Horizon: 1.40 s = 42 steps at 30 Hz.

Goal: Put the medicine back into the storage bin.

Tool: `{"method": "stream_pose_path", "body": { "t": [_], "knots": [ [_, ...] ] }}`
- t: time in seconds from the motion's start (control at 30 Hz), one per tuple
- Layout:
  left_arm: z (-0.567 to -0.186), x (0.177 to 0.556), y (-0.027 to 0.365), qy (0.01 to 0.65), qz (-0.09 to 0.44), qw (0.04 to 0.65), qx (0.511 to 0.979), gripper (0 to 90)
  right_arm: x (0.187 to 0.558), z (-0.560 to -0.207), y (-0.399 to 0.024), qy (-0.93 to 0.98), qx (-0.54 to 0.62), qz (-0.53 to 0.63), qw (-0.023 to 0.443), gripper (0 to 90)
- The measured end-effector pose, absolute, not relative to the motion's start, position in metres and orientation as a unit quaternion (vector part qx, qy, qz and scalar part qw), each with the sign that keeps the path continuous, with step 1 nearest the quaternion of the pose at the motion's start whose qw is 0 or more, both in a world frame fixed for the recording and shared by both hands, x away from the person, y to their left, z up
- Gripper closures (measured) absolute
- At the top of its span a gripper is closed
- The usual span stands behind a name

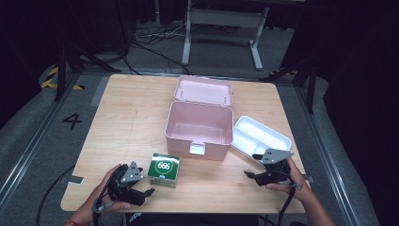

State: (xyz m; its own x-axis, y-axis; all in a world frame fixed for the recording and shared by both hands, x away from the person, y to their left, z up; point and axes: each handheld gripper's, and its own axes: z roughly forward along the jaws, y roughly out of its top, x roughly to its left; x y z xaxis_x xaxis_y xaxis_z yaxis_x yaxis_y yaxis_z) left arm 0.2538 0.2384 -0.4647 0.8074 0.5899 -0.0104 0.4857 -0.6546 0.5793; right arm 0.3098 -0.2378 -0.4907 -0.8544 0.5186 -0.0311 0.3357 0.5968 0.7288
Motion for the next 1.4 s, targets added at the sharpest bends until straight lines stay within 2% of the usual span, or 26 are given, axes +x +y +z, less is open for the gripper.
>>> {"method": "stream_pose_path", "body": {
  "t": [0.07, 0.23, 0.57, 0.63, 0.8, 1.03, 1.4],
  "knots": [
    [-0.462, 0.252, 0.236, 0.301, 0.088, 0.294, 0.903, 15.9, 0.307, -0.499, -0.232, 0.884, 0.242, 0.385, 0.107, 27.3],
    [-0.452, 0.247, 0.229, 0.313, 0.078, 0.317, 0.892, 15.8, 0.301, -0.510, -0.222, 0.889, 0.239, 0.372, 0.123, 25.8],
    [-0.441, 0.252, 0.228, 0.298, 0.103, 0.319, 0.894, 15.7, 0.301, -0.516, -0.219, 0.891, 0.232, 0.377, 0.100, 26.0],
    [-0.433, 0.257, 0.231, 0.263, 0.097, 0.315, 0.907, 15.7, 0.302, -0.516, -0.219, 0.890, 0.233, 0.379, 0.097, 26.1],
    [-0.418, 0.270, 0.229, 0.231, 0.109, 0.282, 0.925, 15.7, 0.302, -0.517, -0.219, 0.889, 0.235, 0.383, 0.089, 26.6],
    [-0.393, 0.299, 0.209, 0.157, 0.084, 0.230, 0.957, 15.6, 0.302, -0.517, -0.219, 0.889, 0.235, 0.384, 0.083, 27.0],
    [-0.396, 0.317, 0.177, 0.104, 0.046, 0.184, 0.976, 15.1, 0.301, -0.517, -0.220, 0.890, 0.230, 0.385, 0.078, 28.0]
  ]
}}
